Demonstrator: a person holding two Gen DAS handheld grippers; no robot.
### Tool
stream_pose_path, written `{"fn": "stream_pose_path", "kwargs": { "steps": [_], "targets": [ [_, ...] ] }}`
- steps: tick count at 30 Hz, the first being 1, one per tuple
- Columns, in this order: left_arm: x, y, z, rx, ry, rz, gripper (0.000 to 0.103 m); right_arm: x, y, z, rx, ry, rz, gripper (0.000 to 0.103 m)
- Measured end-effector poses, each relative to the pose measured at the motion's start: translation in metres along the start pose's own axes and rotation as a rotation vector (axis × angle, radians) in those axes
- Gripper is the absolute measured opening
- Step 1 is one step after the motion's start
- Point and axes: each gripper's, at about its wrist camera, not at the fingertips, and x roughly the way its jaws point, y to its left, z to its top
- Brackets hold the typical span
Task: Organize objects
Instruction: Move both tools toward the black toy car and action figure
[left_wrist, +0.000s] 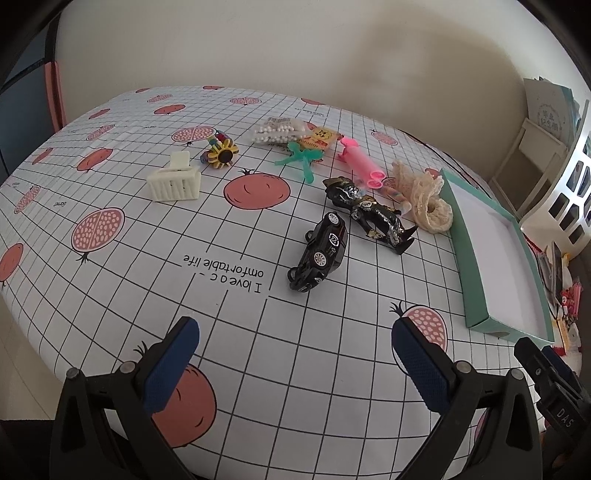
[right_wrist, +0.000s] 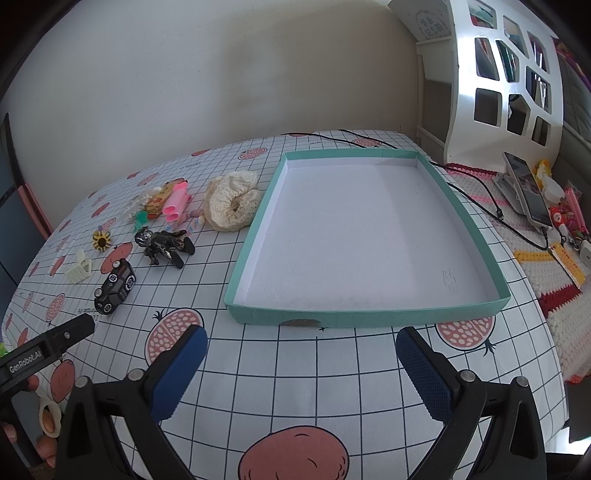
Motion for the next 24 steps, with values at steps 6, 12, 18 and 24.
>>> {"fn": "stream_pose_path", "kwargs": {
  "steps": [6,12,18,24],
  "targets": [
    [0.001,0.000,0.001,-0.007,0.005,-0.003,0.103,0.001,-0.002,-0.002,0.002,0.002,-0.002,0.103],
    [0.003,-0.001,0.008,-0.011,0.038,-0.015,0.103,-0.004,-0.002,0.009,0.007,-0.002,0.012,0.103],
    [-0.012,-0.003,0.040,-0.021,0.007,-0.052,0.103,-0.026,0.011,0.055,-0.023,-0.036,0.069,0.103],
    [-0.033,-0.014,0.088,0.039,-0.069,-0.063,0.103,-0.036,0.040,0.113,-0.109,-0.029,0.104,0.103]
  ]
}}
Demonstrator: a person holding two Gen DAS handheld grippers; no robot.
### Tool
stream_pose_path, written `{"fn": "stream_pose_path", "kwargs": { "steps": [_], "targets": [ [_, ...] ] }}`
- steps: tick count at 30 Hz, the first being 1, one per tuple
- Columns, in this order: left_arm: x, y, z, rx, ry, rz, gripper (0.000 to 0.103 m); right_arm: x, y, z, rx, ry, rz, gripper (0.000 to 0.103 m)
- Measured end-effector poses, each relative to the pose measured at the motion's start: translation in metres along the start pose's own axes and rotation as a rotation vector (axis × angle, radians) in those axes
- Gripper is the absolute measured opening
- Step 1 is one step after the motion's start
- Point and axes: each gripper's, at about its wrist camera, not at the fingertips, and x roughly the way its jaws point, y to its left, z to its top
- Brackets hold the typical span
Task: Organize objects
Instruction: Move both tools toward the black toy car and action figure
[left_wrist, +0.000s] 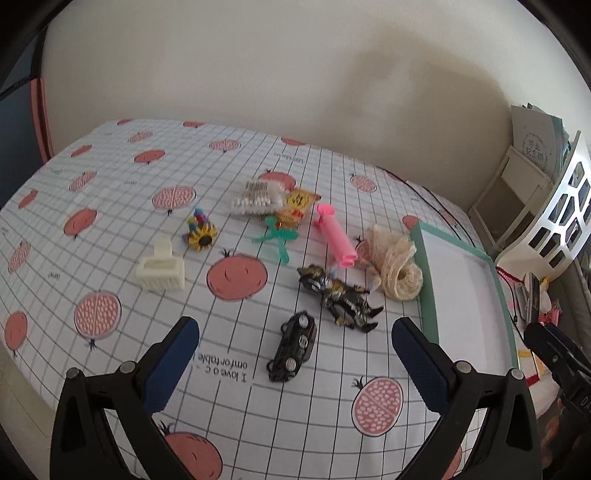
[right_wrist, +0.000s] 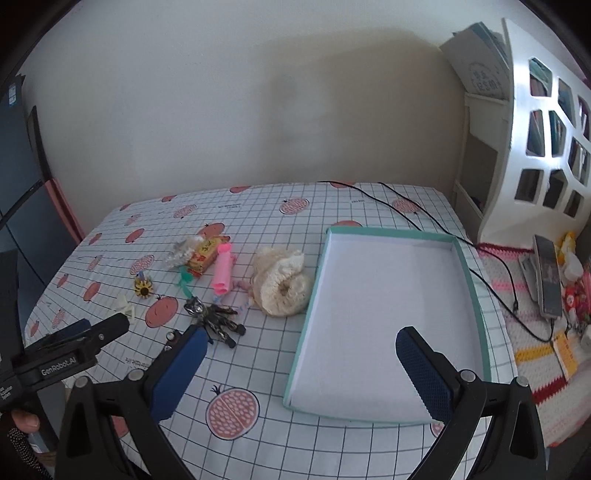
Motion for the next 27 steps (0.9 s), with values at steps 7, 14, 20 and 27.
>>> {"fn": "stream_pose_path", "kwargs": {
  "steps": [7,14,20,27],
  "targets": [
    [0.009,-0.009,0.040,0.062,0.041,0.037,0.103,0.017,0.019,0.052,-0.028,0.049,0.079,0.103],
    [0.044,-0.005,0.046,0.016,0.172,0.075,0.103,0.062,0.039,0.081,-0.073,0.121,0.092,0.103],
    [0.074,0.004,0.039,-0.036,0.276,0.064,0.103,0.105,0.048,0.078,-0.046,0.195,0.140,0.096],
    [0.101,0.008,0.016,-0.043,0.433,0.119,0.103,0.144,0.055,0.057,-0.005,0.310,0.152,0.088]
  ]
}}
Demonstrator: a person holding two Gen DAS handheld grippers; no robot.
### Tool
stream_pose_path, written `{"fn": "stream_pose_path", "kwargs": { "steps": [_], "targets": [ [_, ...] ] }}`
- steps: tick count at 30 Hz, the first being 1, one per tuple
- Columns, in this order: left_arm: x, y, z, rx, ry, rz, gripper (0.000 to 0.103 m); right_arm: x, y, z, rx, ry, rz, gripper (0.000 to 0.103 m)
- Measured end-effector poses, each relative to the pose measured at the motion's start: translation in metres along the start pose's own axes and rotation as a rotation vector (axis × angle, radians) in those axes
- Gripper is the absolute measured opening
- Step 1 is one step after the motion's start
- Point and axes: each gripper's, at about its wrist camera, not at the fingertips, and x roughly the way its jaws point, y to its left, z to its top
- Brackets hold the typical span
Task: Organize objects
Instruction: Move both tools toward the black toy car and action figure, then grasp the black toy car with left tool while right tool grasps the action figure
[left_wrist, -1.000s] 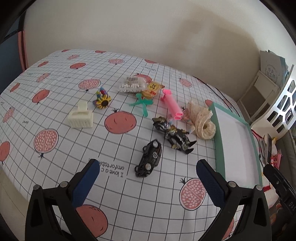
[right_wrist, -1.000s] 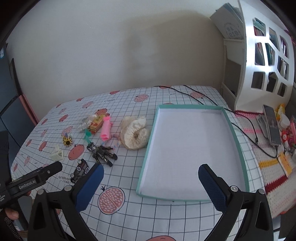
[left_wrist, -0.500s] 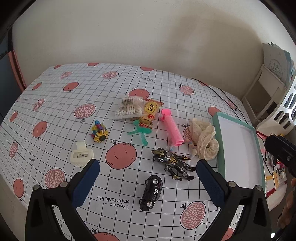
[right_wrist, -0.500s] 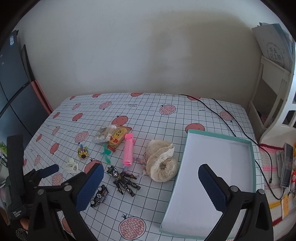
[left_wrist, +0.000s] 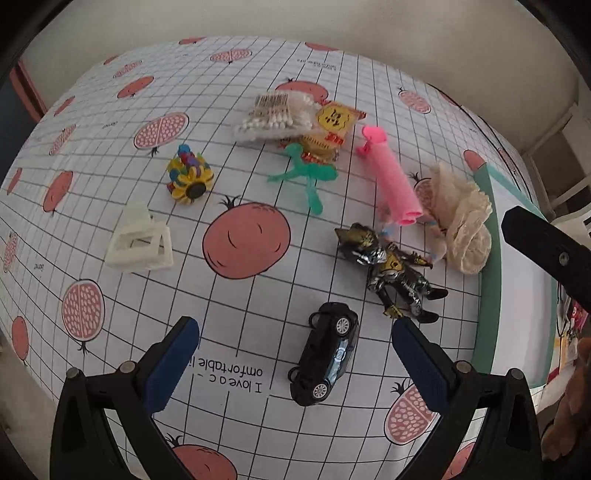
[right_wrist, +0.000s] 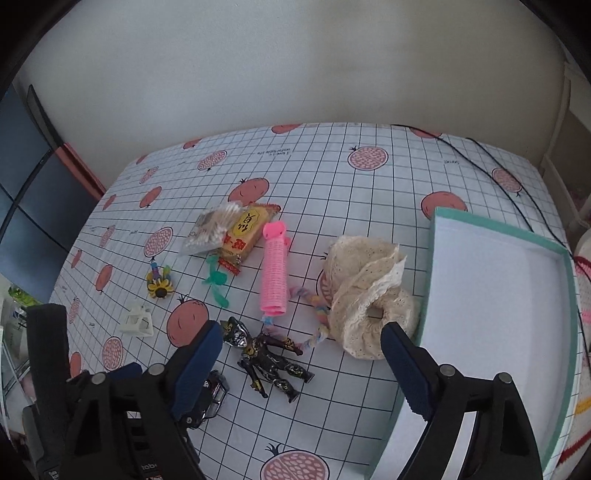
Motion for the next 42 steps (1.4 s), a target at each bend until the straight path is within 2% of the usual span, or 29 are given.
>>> {"fn": "stream_pose_path", "kwargs": {
  "steps": [3,7,13,17,26,34,35,38,42],
  "targets": [
    [0.009,0.001,-0.005,-0.010,0.043,-0.009,0.103,0.011,0.002,-0.002,0.017,0.036,0.027,0.083],
    [0.021,0.000,-0.009,0.000,0.093,0.026,0.103,0.024,0.011,-0.006,-0.006,0.077,0.017,0.080],
    [0.027,-0.002,-0.013,0.002,0.126,0.028,0.090,0.048,0.019,-0.015,-0.026,0.155,0.019,0.073],
    [0.031,-0.005,-0.015,0.006,0.145,0.019,0.076,0.060,0.026,-0.020,-0.059,0.187,0.002,0.069],
    [0.030,-0.012,-0.016,0.020,0.138,0.023,0.075,0.083,0.024,-0.027,-0.056,0.240,-0.023,0.067],
    [0.027,-0.017,-0.017,0.026,0.127,0.021,0.066,0.089,0.028,-0.027,-0.037,0.233,-0.007,0.065],
    [0.026,-0.017,-0.017,0.025,0.126,0.017,0.064,0.089,0.028,-0.027,-0.038,0.230,-0.008,0.064],
    [0.024,-0.017,-0.017,0.018,0.119,0.002,0.054,0.092,0.031,-0.026,-0.040,0.228,0.002,0.055],
    [0.022,-0.016,-0.016,0.000,0.115,-0.018,0.040,0.092,0.031,-0.026,-0.044,0.231,0.010,0.052]
  ]
}}
